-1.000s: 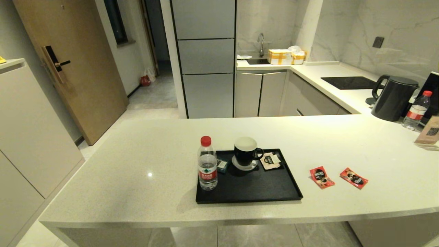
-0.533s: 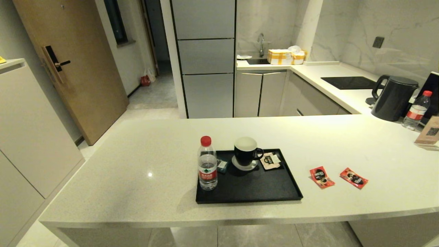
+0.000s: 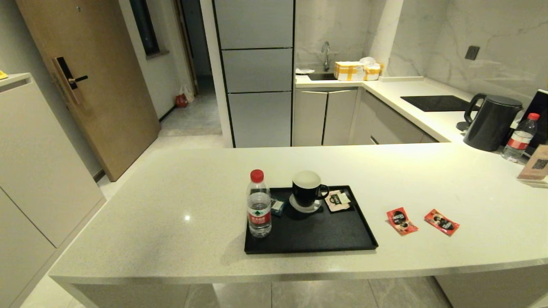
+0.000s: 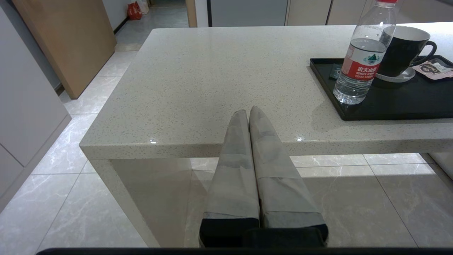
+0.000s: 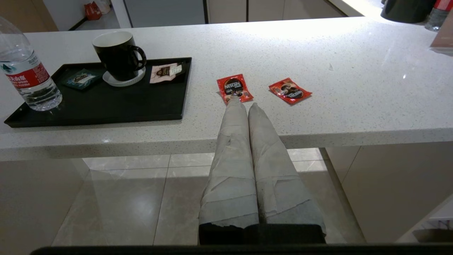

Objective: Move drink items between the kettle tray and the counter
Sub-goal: Return the tea bag to its original position

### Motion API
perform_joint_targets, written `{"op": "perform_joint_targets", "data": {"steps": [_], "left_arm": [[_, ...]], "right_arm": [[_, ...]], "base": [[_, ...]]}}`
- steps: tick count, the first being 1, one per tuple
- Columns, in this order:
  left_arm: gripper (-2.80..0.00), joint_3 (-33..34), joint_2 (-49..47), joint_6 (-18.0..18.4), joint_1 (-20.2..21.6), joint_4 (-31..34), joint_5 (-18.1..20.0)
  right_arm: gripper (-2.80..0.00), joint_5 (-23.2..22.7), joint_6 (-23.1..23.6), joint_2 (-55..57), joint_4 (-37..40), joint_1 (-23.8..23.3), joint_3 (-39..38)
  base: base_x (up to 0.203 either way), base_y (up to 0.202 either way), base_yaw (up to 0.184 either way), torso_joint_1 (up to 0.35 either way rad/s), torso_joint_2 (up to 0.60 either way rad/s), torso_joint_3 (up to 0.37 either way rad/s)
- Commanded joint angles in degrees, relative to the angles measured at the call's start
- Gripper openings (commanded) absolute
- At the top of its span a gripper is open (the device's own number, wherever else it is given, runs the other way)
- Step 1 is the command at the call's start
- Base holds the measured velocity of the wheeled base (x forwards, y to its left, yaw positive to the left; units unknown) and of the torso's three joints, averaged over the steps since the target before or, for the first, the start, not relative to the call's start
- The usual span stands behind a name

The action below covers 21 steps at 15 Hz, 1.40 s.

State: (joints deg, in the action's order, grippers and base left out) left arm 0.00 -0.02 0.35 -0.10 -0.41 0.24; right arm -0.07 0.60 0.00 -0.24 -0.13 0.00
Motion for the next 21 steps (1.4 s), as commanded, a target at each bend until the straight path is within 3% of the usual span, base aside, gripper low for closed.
{"op": "perform_joint_targets", "data": {"steps": [1,21], "left_arm": [[-2.8,0.0,0.0,0.0,0.0,0.0,0.0],[-2.8,0.0,0.0,0.0,0.0,0.0,0.0]], "right_arm": [[-2.8,0.0,0.0,0.0,0.0,0.0,0.0],[-2.8,0.0,0.0,0.0,0.0,0.0,0.0]], "base": [[0.0,0.0,0.0,0.0,0.0,0.0],[0.0,0.0,0.0,0.0,0.0,0.0]]}}
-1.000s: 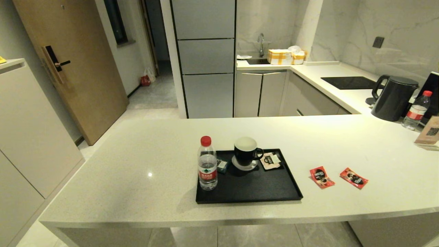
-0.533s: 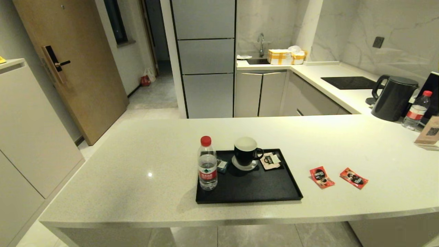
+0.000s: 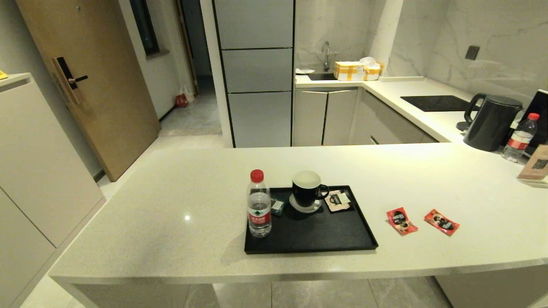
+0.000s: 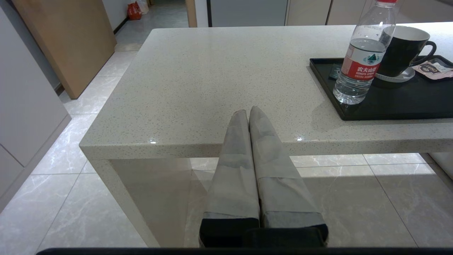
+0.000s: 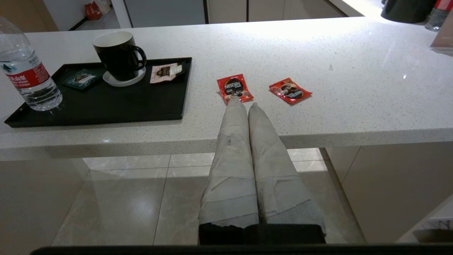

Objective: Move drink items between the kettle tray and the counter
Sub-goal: Return the tea bag to its original position

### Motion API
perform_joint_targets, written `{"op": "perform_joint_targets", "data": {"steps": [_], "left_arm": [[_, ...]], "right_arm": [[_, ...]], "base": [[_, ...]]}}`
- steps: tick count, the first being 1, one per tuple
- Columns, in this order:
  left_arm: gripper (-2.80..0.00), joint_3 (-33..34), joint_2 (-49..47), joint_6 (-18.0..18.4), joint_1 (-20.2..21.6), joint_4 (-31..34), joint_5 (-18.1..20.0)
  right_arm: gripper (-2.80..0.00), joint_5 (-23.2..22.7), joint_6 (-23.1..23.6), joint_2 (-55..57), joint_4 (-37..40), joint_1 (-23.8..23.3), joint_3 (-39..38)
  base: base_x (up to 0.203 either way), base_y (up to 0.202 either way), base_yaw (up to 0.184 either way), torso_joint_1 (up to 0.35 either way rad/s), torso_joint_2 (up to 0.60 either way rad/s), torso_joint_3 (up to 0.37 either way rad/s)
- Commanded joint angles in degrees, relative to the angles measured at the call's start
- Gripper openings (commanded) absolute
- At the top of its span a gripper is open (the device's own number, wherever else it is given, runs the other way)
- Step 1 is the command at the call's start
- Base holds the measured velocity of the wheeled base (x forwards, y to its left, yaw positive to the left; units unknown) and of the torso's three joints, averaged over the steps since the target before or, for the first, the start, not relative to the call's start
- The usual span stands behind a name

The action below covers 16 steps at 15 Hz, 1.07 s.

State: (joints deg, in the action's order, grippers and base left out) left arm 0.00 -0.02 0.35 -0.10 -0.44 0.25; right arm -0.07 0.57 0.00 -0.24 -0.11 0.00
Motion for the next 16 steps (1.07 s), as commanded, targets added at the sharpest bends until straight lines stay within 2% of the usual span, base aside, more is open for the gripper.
{"op": "perform_joint_targets", "data": {"steps": [1,16], "left_arm": [[-2.8,0.0,0.0,0.0,0.0,0.0,0.0],[-2.8,0.1,0.0,0.0,0.0,0.0,0.0]], "right_arm": [[-2.8,0.0,0.0,0.0,0.0,0.0,0.0],[-2.8,0.0,0.0,0.0,0.0,0.0,0.0]], "base": [[0.0,0.0,0.0,0.0,0.0,0.0],[0.0,0.0,0.0,0.0,0.0,0.0]]}}
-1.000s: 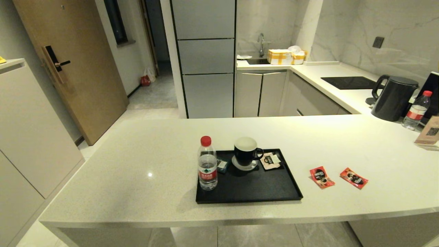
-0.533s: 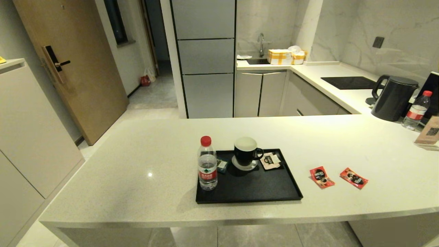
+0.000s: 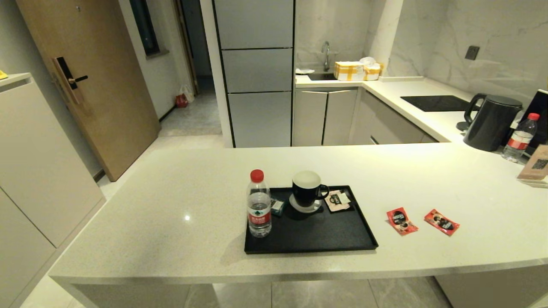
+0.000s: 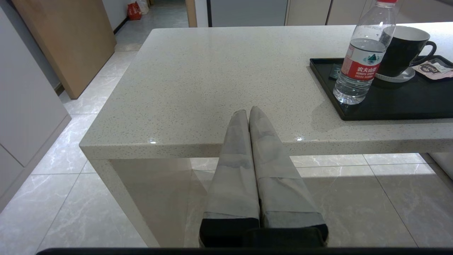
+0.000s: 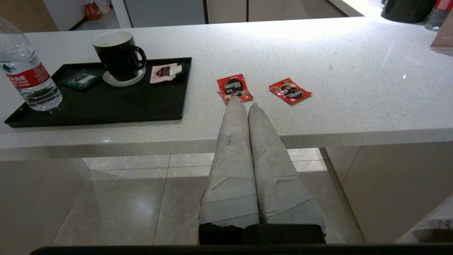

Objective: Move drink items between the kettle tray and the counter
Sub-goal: Return the tea bag to its original position

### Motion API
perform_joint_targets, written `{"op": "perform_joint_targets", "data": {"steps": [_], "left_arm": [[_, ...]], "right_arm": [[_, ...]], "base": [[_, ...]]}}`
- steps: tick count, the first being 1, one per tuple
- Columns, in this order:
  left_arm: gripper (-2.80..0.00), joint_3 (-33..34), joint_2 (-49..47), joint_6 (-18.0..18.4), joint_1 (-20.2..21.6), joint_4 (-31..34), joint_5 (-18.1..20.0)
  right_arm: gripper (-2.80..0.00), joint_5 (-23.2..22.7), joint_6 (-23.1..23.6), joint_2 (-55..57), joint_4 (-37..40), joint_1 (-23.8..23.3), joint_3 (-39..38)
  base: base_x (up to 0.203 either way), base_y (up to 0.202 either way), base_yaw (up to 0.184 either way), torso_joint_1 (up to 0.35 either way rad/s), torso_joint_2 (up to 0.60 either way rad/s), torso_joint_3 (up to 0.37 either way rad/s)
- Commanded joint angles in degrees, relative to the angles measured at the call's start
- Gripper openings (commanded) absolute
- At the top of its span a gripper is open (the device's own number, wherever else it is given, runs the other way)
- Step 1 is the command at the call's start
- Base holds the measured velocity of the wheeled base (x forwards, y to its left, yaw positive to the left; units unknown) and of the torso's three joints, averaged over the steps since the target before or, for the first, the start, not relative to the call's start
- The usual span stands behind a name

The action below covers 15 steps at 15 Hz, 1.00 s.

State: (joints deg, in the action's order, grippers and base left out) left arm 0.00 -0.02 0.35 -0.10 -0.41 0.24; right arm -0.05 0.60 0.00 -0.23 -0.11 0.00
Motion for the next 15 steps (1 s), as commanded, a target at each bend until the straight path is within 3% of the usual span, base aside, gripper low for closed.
{"op": "perform_joint_targets", "data": {"steps": [1,15], "left_arm": [[-2.8,0.0,0.0,0.0,0.0,0.0,0.0],[-2.8,0.0,0.0,0.0,0.0,0.0,0.0]], "right_arm": [[-2.8,0.0,0.0,0.0,0.0,0.0,0.0],[-2.8,0.0,0.0,0.0,0.0,0.0,0.0]], "base": [[0.0,0.0,0.0,0.0,0.0,0.0],[0.0,0.0,0.0,0.0,0.0,0.0]]}}
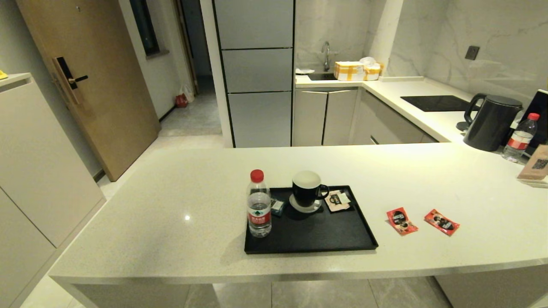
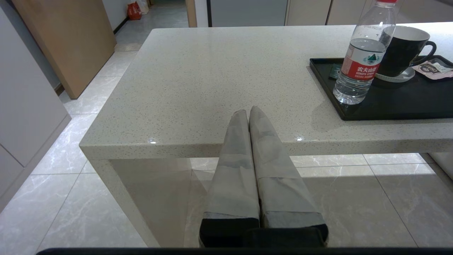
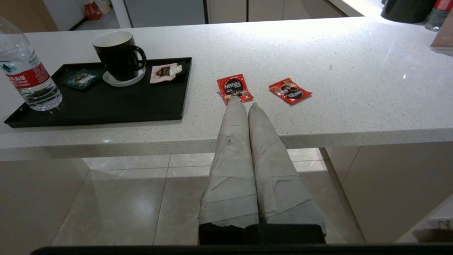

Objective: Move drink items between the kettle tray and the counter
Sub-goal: Return the tea bag to its original position

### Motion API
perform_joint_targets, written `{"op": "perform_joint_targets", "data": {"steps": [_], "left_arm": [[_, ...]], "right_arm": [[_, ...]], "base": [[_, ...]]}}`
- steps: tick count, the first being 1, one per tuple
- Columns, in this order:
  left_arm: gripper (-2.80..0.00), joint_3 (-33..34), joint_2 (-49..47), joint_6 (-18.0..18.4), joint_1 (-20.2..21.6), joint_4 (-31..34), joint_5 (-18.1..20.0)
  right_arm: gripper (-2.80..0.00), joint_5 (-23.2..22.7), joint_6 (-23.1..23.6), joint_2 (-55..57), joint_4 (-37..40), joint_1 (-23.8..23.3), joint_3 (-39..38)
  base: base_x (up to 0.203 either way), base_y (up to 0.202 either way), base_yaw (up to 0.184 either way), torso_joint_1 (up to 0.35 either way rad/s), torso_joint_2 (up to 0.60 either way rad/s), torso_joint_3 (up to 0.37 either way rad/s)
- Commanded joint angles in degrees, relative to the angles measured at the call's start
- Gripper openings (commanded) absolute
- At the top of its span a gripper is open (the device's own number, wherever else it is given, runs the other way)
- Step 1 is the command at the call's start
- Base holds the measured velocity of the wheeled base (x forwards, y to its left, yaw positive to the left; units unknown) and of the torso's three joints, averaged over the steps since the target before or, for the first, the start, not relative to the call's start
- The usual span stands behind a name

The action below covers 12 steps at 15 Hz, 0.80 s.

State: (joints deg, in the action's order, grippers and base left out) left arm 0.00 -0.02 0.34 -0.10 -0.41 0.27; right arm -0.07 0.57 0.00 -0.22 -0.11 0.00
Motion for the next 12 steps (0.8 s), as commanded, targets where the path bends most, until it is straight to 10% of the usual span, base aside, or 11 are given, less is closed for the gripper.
{"op": "perform_joint_targets", "data": {"steps": [1,12], "left_arm": [[-2.8,0.0,0.0,0.0,0.0,0.0,0.0],[-2.8,0.0,0.0,0.0,0.0,0.0,0.0]], "right_arm": [[-2.8,0.0,0.0,0.0,0.0,0.0,0.0],[-2.8,0.0,0.0,0.0,0.0,0.0,0.0]], "base": [[0.0,0.0,0.0,0.0,0.0,0.0],[0.0,0.0,0.0,0.0,0.0,0.0]]}}
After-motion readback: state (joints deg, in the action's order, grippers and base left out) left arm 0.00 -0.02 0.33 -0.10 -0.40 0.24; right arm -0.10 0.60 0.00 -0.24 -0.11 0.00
